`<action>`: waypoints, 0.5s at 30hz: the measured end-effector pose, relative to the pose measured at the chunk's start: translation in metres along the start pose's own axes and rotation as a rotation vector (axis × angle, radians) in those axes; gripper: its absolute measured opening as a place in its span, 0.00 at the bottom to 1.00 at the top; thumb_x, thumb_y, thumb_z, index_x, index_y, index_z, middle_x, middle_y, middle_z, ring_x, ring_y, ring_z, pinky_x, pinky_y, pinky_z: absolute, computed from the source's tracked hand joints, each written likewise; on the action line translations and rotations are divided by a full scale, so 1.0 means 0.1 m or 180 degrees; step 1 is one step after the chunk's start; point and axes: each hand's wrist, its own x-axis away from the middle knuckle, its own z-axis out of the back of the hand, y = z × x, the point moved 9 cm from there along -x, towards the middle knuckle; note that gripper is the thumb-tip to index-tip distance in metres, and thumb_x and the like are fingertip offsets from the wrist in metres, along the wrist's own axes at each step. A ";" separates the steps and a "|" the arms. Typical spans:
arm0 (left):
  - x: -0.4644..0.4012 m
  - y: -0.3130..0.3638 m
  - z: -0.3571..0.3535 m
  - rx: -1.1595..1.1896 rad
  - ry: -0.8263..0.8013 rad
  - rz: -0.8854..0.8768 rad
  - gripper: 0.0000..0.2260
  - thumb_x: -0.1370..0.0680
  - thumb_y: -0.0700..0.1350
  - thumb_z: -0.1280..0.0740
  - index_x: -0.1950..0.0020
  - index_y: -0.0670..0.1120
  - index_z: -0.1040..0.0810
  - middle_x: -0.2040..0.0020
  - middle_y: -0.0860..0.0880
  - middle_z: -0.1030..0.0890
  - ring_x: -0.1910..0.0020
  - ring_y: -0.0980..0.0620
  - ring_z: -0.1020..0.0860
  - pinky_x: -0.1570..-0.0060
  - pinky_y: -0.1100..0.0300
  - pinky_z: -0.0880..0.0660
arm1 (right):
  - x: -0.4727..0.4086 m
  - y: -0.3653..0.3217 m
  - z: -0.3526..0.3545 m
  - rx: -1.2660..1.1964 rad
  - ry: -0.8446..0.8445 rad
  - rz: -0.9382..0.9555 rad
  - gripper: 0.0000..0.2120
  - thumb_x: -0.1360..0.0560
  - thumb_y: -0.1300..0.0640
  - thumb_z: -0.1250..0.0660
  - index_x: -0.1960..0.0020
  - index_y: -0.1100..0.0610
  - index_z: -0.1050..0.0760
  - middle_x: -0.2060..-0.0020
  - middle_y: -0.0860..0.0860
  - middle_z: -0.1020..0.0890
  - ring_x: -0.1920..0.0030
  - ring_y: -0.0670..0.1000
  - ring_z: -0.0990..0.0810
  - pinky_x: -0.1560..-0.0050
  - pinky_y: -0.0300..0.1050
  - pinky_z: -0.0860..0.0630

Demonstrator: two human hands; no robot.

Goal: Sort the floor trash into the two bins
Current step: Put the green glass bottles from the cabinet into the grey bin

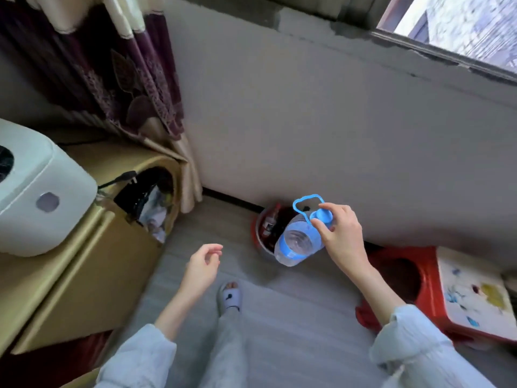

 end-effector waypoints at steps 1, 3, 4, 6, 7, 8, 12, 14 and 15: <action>-0.10 -0.05 -0.12 -0.0089 -0.0076 0.0057 0.12 0.22 0.34 0.41 0.50 0.50 0.25 0.53 0.47 0.21 0.52 0.44 0.22 0.46 0.48 0.26 | -0.07 0.14 -0.02 -0.0026 -0.0007 -0.0077 0.14 0.26 0.60 0.32 0.41 0.59 0.25 0.49 0.49 0.27 0.48 0.54 0.26 0.49 0.38 0.33; -0.35 -0.15 -0.41 -0.0203 -0.0237 0.0196 0.13 0.23 0.34 0.41 0.51 0.51 0.24 0.52 0.47 0.21 0.49 0.42 0.22 0.46 0.48 0.26 | -0.28 0.43 -0.10 -0.0090 -0.0001 -0.0187 0.15 0.26 0.59 0.32 0.40 0.59 0.26 0.49 0.48 0.29 0.48 0.55 0.25 0.50 0.42 0.28; -0.52 -0.21 -0.59 -0.0266 -0.0321 0.0263 0.13 0.23 0.33 0.41 0.50 0.49 0.23 0.51 0.45 0.20 0.47 0.42 0.22 0.45 0.50 0.26 | -0.45 0.61 -0.17 -0.0092 0.0009 -0.0255 0.15 0.26 0.60 0.32 0.40 0.59 0.26 0.49 0.49 0.29 0.48 0.55 0.25 0.48 0.45 0.26; -0.80 -0.31 -0.81 -0.0482 -0.0392 0.0413 0.11 0.23 0.33 0.41 0.46 0.42 0.22 0.47 0.43 0.20 0.45 0.44 0.22 0.44 0.54 0.28 | -0.72 0.90 -0.35 -0.0089 -0.0007 -0.0429 0.15 0.25 0.59 0.33 0.39 0.59 0.26 0.48 0.51 0.28 0.47 0.56 0.25 0.46 0.49 0.25; -0.96 -0.40 -0.95 -0.0610 -0.0421 0.0492 0.11 0.23 0.33 0.41 0.45 0.41 0.23 0.46 0.42 0.20 0.44 0.44 0.23 0.44 0.56 0.29 | -0.85 1.11 -0.48 -0.0108 -0.0025 -0.0575 0.15 0.25 0.59 0.33 0.39 0.59 0.26 0.47 0.53 0.28 0.47 0.56 0.25 0.45 0.48 0.26; -1.10 -0.46 -1.07 -0.0752 -0.0449 0.0529 0.11 0.23 0.34 0.42 0.43 0.40 0.23 0.45 0.42 0.20 0.43 0.45 0.23 0.45 0.59 0.30 | -0.96 1.29 -0.58 -0.0143 -0.0022 -0.0705 0.15 0.25 0.59 0.33 0.39 0.60 0.26 0.46 0.55 0.27 0.46 0.56 0.26 0.45 0.45 0.27; -1.59 -0.73 -1.62 -0.1427 -0.0968 0.0648 0.14 0.21 0.37 0.42 0.37 0.41 0.27 0.41 0.43 0.22 0.42 0.45 0.24 0.48 0.66 0.33 | -1.34 1.97 -1.01 -0.0246 0.0012 -0.1088 0.16 0.25 0.59 0.33 0.38 0.61 0.26 0.44 0.59 0.24 0.45 0.57 0.25 0.43 0.45 0.30; -1.81 -0.97 -1.95 -0.1704 -0.1289 0.0762 0.16 0.21 0.38 0.42 0.33 0.43 0.30 0.36 0.42 0.25 0.38 0.44 0.26 0.40 0.61 0.33 | -1.54 2.33 -1.27 -0.0239 -0.0033 -0.1221 0.16 0.25 0.58 0.33 0.38 0.62 0.26 0.45 0.60 0.23 0.44 0.58 0.25 0.42 0.43 0.33; -1.93 -1.08 -2.08 -0.1773 -0.1359 0.0819 0.18 0.22 0.39 0.42 0.32 0.43 0.32 0.34 0.41 0.27 0.37 0.44 0.27 0.38 0.58 0.33 | -1.64 2.49 -1.40 -0.0245 -0.0062 -0.1257 0.16 0.25 0.58 0.33 0.39 0.62 0.26 0.45 0.60 0.22 0.44 0.58 0.25 0.44 0.40 0.35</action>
